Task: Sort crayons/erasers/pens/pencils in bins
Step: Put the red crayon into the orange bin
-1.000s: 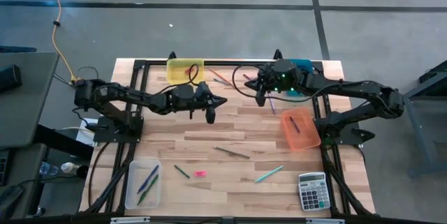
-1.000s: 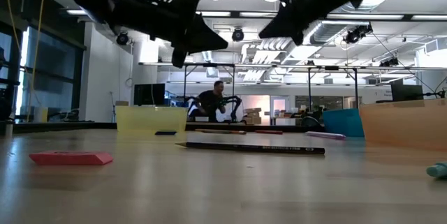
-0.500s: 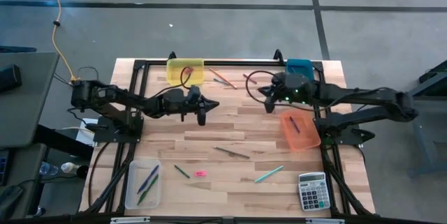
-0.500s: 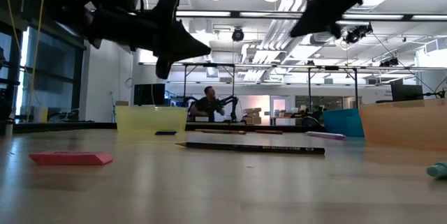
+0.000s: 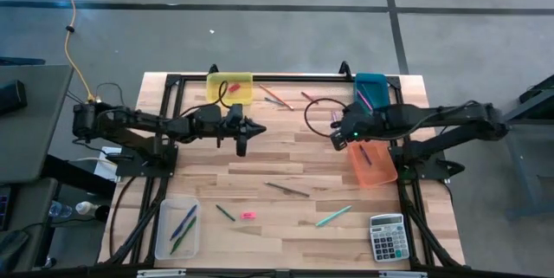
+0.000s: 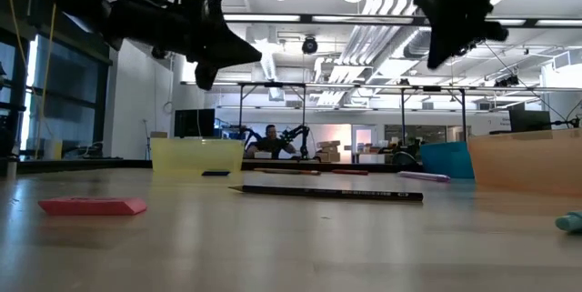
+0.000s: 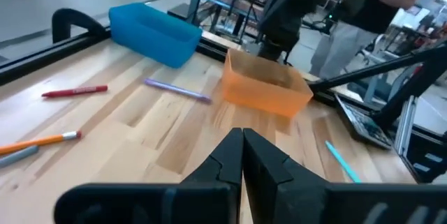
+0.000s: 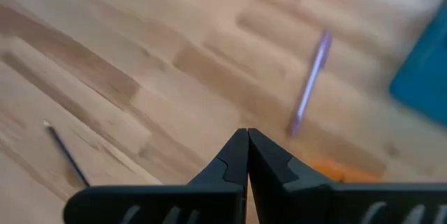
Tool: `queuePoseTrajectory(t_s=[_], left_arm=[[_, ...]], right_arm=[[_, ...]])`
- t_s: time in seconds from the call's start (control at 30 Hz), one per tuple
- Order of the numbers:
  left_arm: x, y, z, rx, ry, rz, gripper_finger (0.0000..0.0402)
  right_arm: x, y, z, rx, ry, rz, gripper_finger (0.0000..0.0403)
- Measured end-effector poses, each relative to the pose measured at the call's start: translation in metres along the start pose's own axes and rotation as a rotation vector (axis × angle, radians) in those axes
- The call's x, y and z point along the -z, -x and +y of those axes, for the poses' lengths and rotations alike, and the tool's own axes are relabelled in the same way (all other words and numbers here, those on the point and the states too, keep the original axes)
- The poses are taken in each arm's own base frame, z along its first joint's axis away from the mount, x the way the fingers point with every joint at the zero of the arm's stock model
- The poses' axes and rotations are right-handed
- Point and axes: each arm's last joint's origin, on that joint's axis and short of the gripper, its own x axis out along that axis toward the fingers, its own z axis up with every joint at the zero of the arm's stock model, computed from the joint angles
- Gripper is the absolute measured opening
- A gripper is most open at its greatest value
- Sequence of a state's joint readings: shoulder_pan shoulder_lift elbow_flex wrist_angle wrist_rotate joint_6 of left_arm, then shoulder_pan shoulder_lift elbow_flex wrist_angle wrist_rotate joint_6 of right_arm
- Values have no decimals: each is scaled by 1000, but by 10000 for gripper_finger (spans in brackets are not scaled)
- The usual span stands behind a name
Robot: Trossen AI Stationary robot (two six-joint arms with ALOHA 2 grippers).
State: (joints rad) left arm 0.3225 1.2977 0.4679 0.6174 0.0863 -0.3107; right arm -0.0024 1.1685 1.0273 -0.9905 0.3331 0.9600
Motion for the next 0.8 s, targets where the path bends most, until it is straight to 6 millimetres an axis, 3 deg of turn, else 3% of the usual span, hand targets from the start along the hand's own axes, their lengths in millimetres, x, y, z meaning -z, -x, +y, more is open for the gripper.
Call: queuePoseTrajectory(t_s=[0.3, 0.6, 0.8], left_arm=[[-12, 11, -7, -32, 47, -70, 0], [-8, 11, -6, -71, 48, -35, 0], [-3, 12, -5, -75, 48, -12, 0]], right_arm=[[-9, -45, -28, 23, -110, 139, 10], [-36, -56, -40, -76, -103, 34, 99], [-61, -75, -41, -124, -157, -65, 142]])
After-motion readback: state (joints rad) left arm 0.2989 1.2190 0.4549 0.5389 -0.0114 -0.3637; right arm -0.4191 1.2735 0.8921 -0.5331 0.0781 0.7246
